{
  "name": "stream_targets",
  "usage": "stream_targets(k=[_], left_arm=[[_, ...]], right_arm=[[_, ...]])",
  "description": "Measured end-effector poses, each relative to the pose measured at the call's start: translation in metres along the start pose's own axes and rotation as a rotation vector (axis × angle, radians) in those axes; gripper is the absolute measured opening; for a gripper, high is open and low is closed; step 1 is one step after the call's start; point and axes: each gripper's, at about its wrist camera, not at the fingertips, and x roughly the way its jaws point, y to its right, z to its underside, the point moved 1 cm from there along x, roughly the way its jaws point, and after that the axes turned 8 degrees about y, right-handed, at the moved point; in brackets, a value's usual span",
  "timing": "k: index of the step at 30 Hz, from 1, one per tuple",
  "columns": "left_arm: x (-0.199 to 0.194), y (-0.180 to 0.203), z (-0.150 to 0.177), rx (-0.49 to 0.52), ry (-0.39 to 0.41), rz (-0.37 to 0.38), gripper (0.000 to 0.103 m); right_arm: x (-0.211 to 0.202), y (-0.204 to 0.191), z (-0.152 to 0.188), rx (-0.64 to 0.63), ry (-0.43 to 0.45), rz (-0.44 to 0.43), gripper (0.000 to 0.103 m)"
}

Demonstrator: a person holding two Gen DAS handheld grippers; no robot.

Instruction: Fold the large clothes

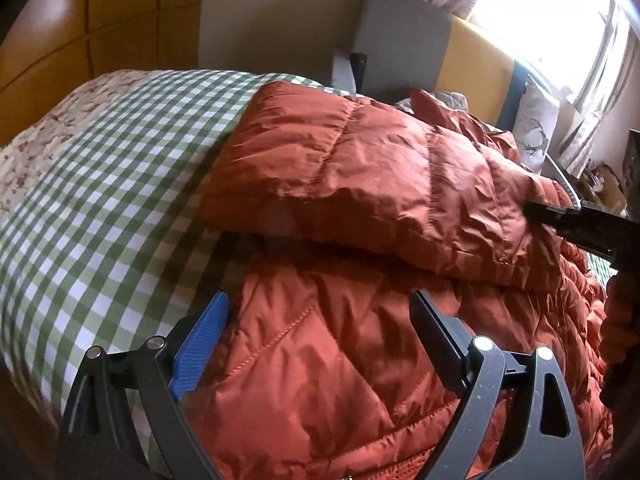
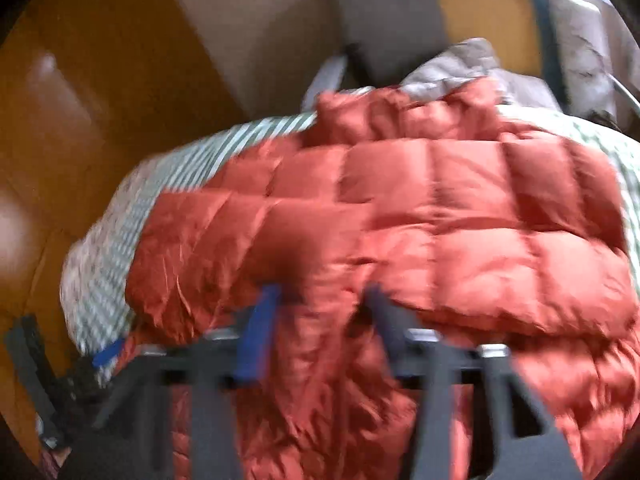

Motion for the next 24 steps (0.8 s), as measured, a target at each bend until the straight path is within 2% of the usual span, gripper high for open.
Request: stream_targets(k=[1,3,10,15,19,21,24], left_arm=[[0.0,-0.002,-0.001,-0.003,0.002,-0.003,0.09],[0.0,-0.004,-0.003,-0.006,0.007,-0.011,0.09],[0.019,0.002,-0.023,0.003,0.006,-0.051,0.09],[0.044,0.013,-0.045,0.015,-0.007,-0.093,0.09],[0.07,0.016,-0.056,0.016,-0.035,-0.142,0.09],[0.08,0.015,-0.055,0.012,-0.055,-0.172,0.09],[0.088,0.013,-0.05,-0.02,-0.087,-0.166,0.09]], right_arm=[[0.001,-0.004,-0.003,-0.03,0.004,0.012,0.011],[-0.012,-0.013,-0.013,-0.073,0.041,0.008,0.007],[-0.094,-0.006,-0.064,-0.061,0.253,0.011,0.005],[-0.142,0.019,-0.088,-0.009,0.38,0.067,0.005],[-0.151,0.065,-0.09,0.066,0.393,0.151,0.005],[-0.142,0.093,-0.082,0.103,0.367,0.222,0.005],[-0.117,0.134,-0.063,0.155,0.296,0.341,0.004]])
